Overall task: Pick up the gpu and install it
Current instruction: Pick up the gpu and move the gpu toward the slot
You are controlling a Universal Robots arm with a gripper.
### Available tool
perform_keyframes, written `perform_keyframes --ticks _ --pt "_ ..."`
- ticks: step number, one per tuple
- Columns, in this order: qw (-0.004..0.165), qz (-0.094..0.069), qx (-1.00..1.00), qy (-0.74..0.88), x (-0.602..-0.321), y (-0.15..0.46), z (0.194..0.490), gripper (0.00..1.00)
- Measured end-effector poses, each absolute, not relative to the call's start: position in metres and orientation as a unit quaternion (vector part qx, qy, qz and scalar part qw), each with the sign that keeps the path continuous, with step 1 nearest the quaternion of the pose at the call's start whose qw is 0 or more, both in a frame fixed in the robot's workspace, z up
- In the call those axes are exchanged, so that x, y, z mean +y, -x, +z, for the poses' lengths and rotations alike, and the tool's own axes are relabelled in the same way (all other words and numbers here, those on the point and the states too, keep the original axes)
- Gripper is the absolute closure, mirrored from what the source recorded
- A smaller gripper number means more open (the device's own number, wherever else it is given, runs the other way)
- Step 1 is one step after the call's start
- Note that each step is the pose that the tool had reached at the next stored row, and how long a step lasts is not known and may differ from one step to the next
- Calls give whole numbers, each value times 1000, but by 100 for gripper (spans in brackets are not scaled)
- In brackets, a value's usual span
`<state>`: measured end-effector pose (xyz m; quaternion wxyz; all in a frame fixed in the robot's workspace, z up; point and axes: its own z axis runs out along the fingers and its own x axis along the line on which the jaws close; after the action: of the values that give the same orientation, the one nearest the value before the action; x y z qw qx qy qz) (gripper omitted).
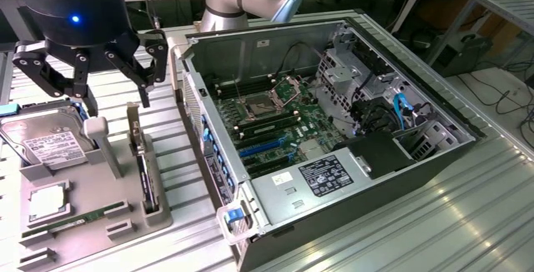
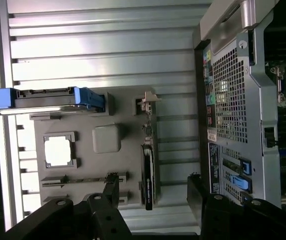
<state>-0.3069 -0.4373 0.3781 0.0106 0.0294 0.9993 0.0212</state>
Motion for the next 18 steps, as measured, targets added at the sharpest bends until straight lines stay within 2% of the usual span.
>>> perform_keyframes --ticks 18 --pt "7 21 999 -29 -437 307 367 34"
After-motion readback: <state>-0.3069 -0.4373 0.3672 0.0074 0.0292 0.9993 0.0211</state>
